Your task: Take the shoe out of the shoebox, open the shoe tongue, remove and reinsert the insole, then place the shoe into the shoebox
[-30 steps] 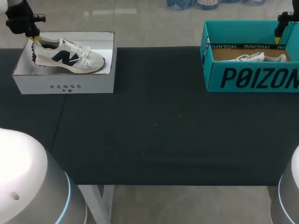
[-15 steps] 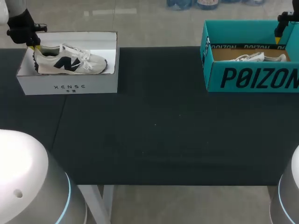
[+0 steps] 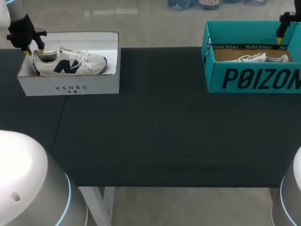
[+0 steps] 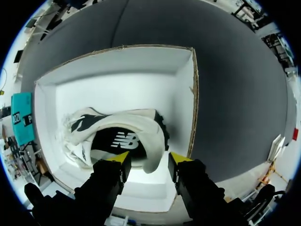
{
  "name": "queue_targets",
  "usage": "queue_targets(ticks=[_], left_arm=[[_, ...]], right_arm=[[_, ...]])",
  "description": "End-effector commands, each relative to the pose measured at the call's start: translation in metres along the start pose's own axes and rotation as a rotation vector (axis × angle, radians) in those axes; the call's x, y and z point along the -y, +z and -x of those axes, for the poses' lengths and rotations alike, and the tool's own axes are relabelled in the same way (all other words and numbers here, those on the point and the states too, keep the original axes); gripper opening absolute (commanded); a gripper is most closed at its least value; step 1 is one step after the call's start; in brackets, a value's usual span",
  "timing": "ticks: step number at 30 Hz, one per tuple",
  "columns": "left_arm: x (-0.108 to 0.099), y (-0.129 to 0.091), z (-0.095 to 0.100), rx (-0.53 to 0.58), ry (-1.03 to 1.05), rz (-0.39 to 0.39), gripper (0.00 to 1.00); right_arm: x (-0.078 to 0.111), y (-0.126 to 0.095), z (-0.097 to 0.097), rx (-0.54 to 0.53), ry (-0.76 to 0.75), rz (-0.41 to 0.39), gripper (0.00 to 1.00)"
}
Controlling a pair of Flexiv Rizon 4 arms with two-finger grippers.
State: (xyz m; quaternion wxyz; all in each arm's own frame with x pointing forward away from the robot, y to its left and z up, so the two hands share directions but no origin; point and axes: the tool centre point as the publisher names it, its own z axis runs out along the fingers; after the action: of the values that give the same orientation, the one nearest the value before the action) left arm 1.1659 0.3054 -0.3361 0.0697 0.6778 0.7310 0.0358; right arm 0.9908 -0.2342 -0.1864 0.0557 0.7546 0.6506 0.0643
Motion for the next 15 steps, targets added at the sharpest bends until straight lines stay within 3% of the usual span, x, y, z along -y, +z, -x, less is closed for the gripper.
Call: queue_targets(ticks=[1,14,15], left_arm=[[-0.003,0.006,-0.003,-0.005,0.004,-0.008,0.49],[0.003,0.028,-0.010,-0.020,0.004,-0.043,0.48],[0.003,0.028,-0.010,-0.019,0.005,-0.045,0.33]], right_arm=[[0.001,0.000,0.000,0.001,0.001,0.001,1.00],[0.001,0.000,0.000,0.001,0.001,0.001,1.00],[0.001,0.000,0.000,0.001,0.001,0.001,1.00]])
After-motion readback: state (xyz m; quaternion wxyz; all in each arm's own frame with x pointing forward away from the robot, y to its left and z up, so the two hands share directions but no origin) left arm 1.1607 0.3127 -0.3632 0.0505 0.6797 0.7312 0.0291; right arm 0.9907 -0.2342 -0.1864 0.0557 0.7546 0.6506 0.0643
